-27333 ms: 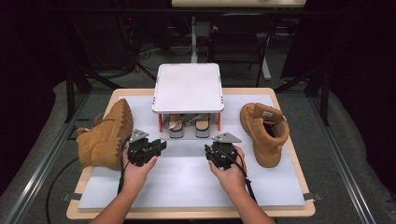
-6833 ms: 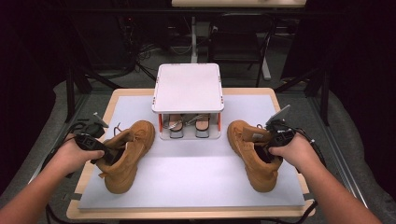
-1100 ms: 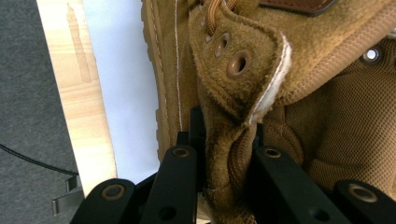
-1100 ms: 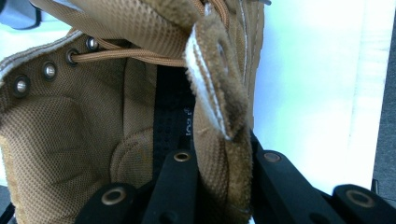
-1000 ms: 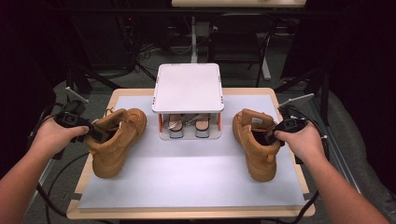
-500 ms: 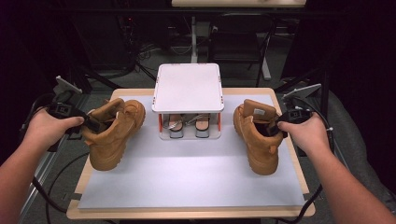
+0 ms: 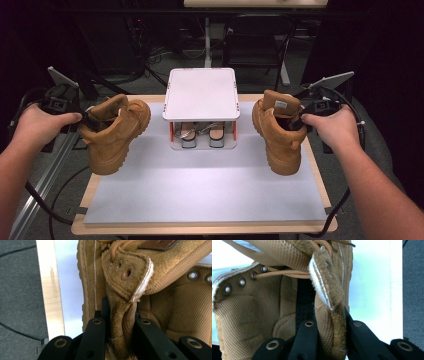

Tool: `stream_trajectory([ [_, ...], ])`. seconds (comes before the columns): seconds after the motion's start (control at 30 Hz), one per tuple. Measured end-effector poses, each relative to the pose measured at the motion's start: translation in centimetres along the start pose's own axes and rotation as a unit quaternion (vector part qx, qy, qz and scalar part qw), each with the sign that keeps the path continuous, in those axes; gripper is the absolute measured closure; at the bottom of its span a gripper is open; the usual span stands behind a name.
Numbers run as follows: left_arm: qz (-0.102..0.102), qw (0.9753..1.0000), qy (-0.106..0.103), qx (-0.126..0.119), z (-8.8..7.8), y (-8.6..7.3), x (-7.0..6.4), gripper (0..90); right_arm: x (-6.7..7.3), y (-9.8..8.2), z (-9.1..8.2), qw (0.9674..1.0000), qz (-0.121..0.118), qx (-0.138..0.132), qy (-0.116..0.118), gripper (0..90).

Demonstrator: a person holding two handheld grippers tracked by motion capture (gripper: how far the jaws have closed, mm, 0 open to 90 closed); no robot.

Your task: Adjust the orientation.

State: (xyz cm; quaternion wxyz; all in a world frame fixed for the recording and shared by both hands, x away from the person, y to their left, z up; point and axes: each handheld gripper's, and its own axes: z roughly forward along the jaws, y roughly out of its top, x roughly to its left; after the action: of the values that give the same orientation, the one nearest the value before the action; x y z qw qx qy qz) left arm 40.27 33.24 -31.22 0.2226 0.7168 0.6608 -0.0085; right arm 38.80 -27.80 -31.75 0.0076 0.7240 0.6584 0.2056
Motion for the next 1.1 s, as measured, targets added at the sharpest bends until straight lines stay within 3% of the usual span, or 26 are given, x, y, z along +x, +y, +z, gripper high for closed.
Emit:
stream_trajectory([
  [0.3, -0.012, 0.9997, -0.006, -0.02, -1.9, 1.3, -0.7, 83.2, 1.2, 1.4, -1.8, 0.9999, -0.001, -0.01, 0.002, 83.6],
  [0.53, -0.008, 0.9997, 0.001, -0.022, -2.8, 2.5, -1.9, 83.2, 2.5, 2.6, -2.9, 0.9998, 0.001, -0.022, 0.0, 83.6],
  [0.87, -0.01, 0.9994, -0.002, -0.032, -3.3, 4.8, -3.7, 83.2, 5.1, 4.8, -4.2, 0.9993, -0.006, -0.036, 0.0, 83.6],
  [1.1, -0.015, 0.9989, -0.009, -0.043, -2.9, 6.3, -5.0, 83.2, 7.1, 6.4, -3.9, 0.999, -0.01, -0.044, -0.002, 83.5],
])
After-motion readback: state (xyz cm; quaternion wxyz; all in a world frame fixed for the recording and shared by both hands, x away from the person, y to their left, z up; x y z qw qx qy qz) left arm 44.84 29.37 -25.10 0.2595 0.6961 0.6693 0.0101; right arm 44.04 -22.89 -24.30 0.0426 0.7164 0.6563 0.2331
